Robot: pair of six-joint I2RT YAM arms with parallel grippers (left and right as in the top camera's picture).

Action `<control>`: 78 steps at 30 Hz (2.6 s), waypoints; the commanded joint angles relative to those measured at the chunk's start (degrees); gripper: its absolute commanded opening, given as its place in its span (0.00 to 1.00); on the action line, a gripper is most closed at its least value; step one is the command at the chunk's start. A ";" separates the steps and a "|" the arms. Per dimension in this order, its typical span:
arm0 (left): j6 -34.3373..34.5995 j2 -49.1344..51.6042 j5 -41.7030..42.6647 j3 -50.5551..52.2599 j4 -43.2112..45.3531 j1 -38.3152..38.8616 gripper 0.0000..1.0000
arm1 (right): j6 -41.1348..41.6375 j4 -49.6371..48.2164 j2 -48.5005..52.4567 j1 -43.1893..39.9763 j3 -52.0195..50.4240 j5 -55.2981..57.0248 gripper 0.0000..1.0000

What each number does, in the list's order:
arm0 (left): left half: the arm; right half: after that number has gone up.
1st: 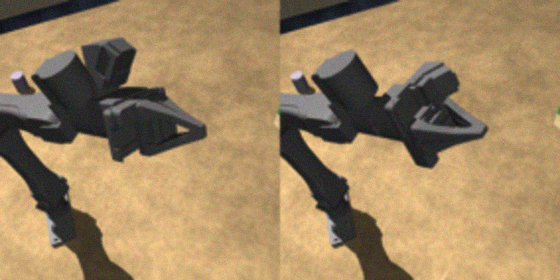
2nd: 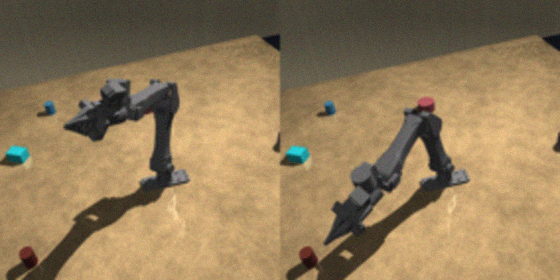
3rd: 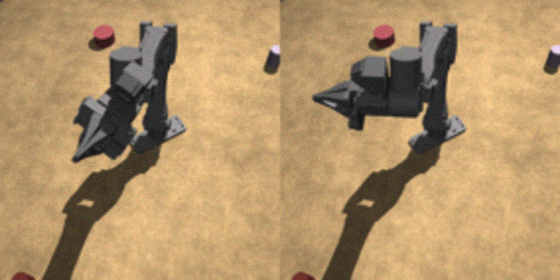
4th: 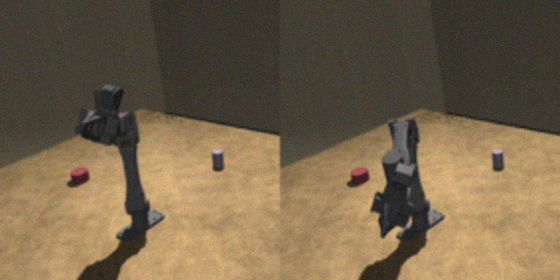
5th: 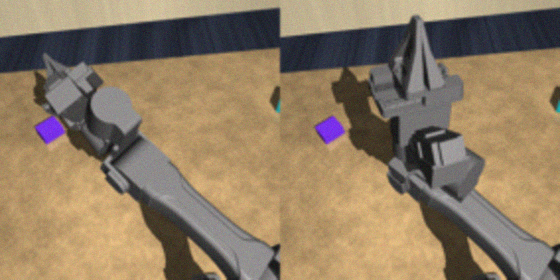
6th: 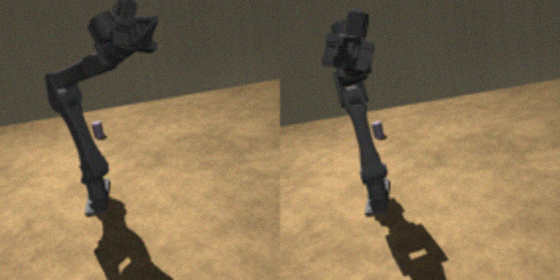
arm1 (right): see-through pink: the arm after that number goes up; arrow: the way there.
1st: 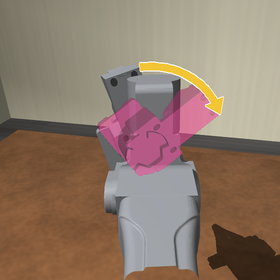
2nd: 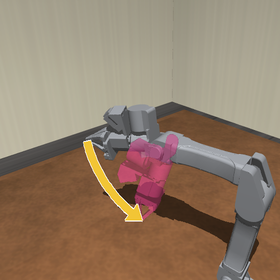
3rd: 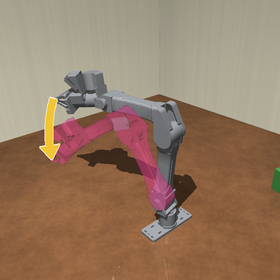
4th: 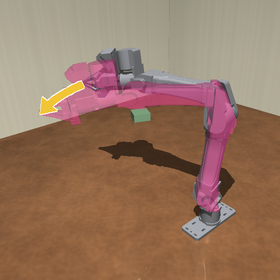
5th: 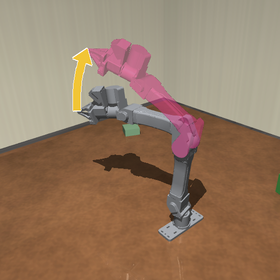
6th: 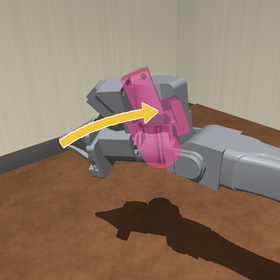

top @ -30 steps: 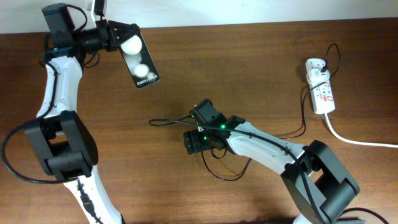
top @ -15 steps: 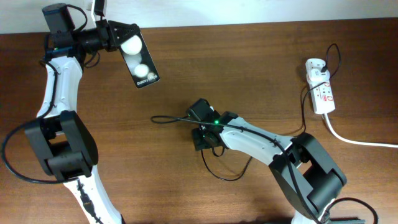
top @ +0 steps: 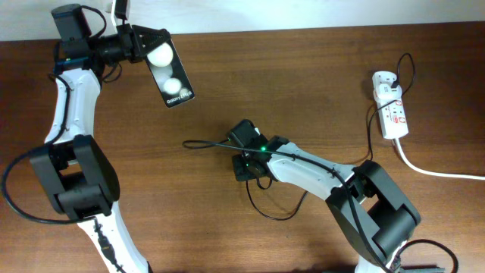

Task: Plug charger to phone and switch on socket
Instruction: 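Release the phone from the right gripper and grasp the black cable plug, then lift the cable plug with the right gripper and insert into phone's bottom port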

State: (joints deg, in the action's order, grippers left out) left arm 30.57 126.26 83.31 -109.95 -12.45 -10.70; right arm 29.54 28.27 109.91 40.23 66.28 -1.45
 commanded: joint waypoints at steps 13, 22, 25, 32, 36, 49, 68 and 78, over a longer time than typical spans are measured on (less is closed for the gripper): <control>-0.70 0.15 1.60 -0.66 -0.09 -0.35 0.00 | -0.42 1.90 0.66 -0.20 0.92 -9.09 0.04; -0.70 0.15 2.82 -0.66 -1.60 -1.03 0.00 | -5.73 -9.99 -2.95 -20.92 0.92 -65.26 0.04; -0.70 0.15 2.89 -0.66 -4.24 -0.87 0.00 | -5.68 -22.84 -2.95 -20.33 0.92 -74.84 0.04; 2.16 0.15 -0.11 -0.66 -6.25 4.26 0.00 | 0.35 -33.14 -2.93 -20.39 0.92 -74.84 0.04; 16.15 0.15 -2.05 -0.68 4.48 6.51 0.00 | 9.29 -44.50 -2.93 -20.44 0.92 -74.36 0.04; 36.65 0.15 -12.13 -0.68 16.55 8.83 0.00 | 30.99 -63.28 -2.93 -20.48 0.92 -62.93 0.04; 35.39 0.15 -11.10 -0.68 16.50 10.51 0.00 | 35.30 -68.37 -2.93 -20.50 0.92 -61.33 0.04; 35.41 0.15 -10.95 -0.68 16.50 10.56 0.00 | 36.76 -68.19 -2.25 -20.48 0.92 -61.77 0.04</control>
State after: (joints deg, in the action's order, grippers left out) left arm 66.02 126.26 70.91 -109.69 3.75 -1.08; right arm 66.26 -39.53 108.25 19.57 66.59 -63.90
